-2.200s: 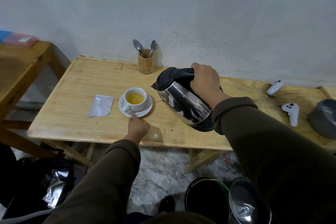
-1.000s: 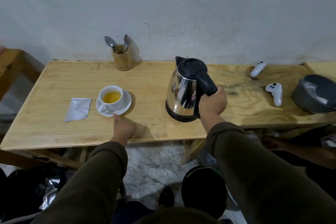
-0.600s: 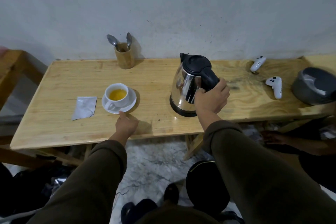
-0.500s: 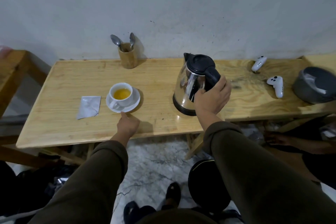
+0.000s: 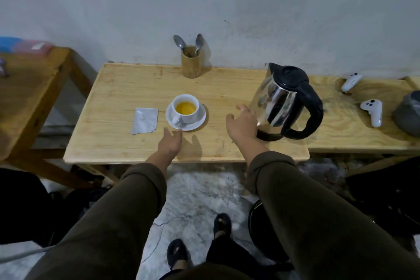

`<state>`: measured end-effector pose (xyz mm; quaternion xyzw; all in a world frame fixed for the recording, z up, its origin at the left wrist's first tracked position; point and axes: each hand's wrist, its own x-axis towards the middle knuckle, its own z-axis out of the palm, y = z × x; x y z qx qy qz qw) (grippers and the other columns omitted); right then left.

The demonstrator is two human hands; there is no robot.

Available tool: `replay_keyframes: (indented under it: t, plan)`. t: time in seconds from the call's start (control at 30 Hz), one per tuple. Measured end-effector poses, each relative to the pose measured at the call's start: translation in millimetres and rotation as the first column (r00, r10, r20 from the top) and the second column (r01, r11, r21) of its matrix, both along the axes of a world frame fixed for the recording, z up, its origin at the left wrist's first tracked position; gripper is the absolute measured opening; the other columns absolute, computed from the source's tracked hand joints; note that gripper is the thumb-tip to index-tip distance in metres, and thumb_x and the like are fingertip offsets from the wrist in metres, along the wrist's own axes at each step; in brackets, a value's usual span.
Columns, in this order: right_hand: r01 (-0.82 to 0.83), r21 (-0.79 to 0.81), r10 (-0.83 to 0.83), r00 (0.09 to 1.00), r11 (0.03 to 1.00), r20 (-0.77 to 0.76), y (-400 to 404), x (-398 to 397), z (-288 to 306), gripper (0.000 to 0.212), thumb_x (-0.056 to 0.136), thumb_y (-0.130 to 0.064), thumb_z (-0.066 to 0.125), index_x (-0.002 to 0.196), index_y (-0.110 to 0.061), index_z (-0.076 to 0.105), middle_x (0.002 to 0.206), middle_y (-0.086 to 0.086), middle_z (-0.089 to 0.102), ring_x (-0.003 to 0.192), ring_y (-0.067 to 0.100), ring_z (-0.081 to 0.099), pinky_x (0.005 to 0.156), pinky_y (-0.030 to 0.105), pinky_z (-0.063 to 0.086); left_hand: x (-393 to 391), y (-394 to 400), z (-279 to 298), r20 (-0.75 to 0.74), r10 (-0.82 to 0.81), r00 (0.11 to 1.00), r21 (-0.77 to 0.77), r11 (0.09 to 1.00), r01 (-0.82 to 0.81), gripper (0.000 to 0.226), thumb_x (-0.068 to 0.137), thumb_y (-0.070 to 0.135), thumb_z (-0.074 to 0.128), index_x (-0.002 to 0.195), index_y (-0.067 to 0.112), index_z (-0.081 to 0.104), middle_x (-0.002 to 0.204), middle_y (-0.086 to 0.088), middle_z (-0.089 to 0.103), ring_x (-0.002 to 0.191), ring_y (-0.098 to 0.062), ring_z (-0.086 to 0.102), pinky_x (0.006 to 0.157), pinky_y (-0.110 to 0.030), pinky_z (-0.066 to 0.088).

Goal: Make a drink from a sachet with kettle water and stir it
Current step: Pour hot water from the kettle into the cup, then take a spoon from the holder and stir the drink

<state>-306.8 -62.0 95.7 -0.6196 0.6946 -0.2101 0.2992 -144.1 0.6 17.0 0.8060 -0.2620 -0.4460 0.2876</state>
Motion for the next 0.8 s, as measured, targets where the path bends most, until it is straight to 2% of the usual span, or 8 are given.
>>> replay_keyframes:
  t: [0.13,0.2,0.27,0.37,0.47,0.57,0.67,0.8]
  plan:
    - [-0.111,0.082,0.111,0.994,0.99,0.011,-31,27,-1,0.039,0.095,-0.026,0.047,0.132,-0.016,0.05,0.142,0.009,0.042,0.119,0.027,0.052,0.092,0.033,0.044,14,-10,2,-0.042,0.042,0.998,-0.036,0.998,-0.043,0.073,0.097,0.052,0.027,0.153,0.009,0.008,0.159,-0.014,0.02,0.145,-0.035,0.025,0.117,-0.045,0.025]
    - [-0.143,0.084,0.142,0.99,0.986,0.019,-51,41,-2,0.037,0.093,-0.026,0.047,0.128,-0.014,0.053,0.137,0.01,0.048,0.114,0.028,0.055,0.091,0.034,0.046,23,-19,0,-0.066,0.05,0.997,-0.049,0.997,-0.053,0.073,0.095,0.055,0.029,0.151,0.009,0.019,0.155,-0.016,0.03,0.139,-0.037,0.034,0.114,-0.049,0.032]
    - [-0.187,0.084,0.186,0.982,0.979,0.02,-75,57,-4,0.036,0.092,-0.025,0.047,0.124,-0.012,0.057,0.133,0.011,0.053,0.114,0.029,0.055,0.09,0.032,0.045,33,-28,-5,-0.098,0.045,0.994,-0.066,0.997,-0.052,0.072,0.09,0.057,0.037,0.145,0.011,0.034,0.148,-0.013,0.041,0.133,-0.034,0.043,0.11,-0.05,0.038]
    - [-0.239,0.08,0.24,0.971,0.968,0.006,-114,80,0,0.032,0.092,-0.021,0.045,0.117,-0.008,0.061,0.125,0.011,0.06,0.116,0.029,0.055,0.09,0.03,0.043,47,-38,-13,-0.137,0.084,0.987,-0.039,0.995,-0.09,0.077,0.077,0.059,0.053,0.138,0.014,0.047,0.144,-0.01,0.048,0.131,-0.029,0.047,0.109,-0.048,0.04]
    - [-0.29,0.062,0.29,0.957,0.955,0.017,-152,102,7,0.029,0.091,-0.015,0.044,0.109,-0.005,0.065,0.117,0.013,0.065,0.112,0.031,0.057,0.085,0.03,0.044,51,-44,-12,-0.2,0.141,0.97,-0.012,0.989,-0.146,0.049,0.086,0.038,0.063,0.124,0.006,0.06,0.128,-0.013,0.059,0.117,-0.026,0.056,0.106,-0.043,0.043]
    - [-0.323,0.082,0.318,0.946,0.943,0.067,-186,128,5,0.028,0.091,-0.017,0.045,0.112,-0.008,0.06,0.111,0.013,0.062,0.103,0.028,0.058,0.077,0.029,0.042,58,-50,-15,-0.26,0.152,0.954,0.01,0.988,-0.154,0.018,0.086,0.026,0.066,0.097,0.012,0.065,0.105,-0.008,0.061,0.1,-0.019,0.055,0.099,-0.038,0.046]
    - [-0.412,0.136,0.41,0.911,0.901,0.044,-208,152,0,0.031,0.092,-0.021,0.047,0.116,-0.007,0.06,0.119,0.016,0.062,0.111,0.03,0.058,0.09,0.035,0.047,64,-50,-15,-0.3,0.163,0.94,0.032,0.987,-0.16,0.019,0.083,0.024,0.071,0.095,0.011,0.066,0.106,-0.006,0.062,0.102,-0.018,0.057,0.101,-0.038,0.046]
    - [-0.505,0.137,0.511,0.859,0.852,-0.01,-228,176,-9,0.015,0.09,-0.016,0.045,0.098,-0.009,0.056,0.13,0.018,0.057,0.121,0.034,0.052,0.087,0.031,0.04,66,-51,-13,-0.36,0.189,0.914,0.078,0.982,-0.172,0.003,0.085,0.017,0.069,0.084,0.014,0.068,0.106,-0.007,0.063,0.102,-0.018,0.056,0.083,-0.024,0.046]
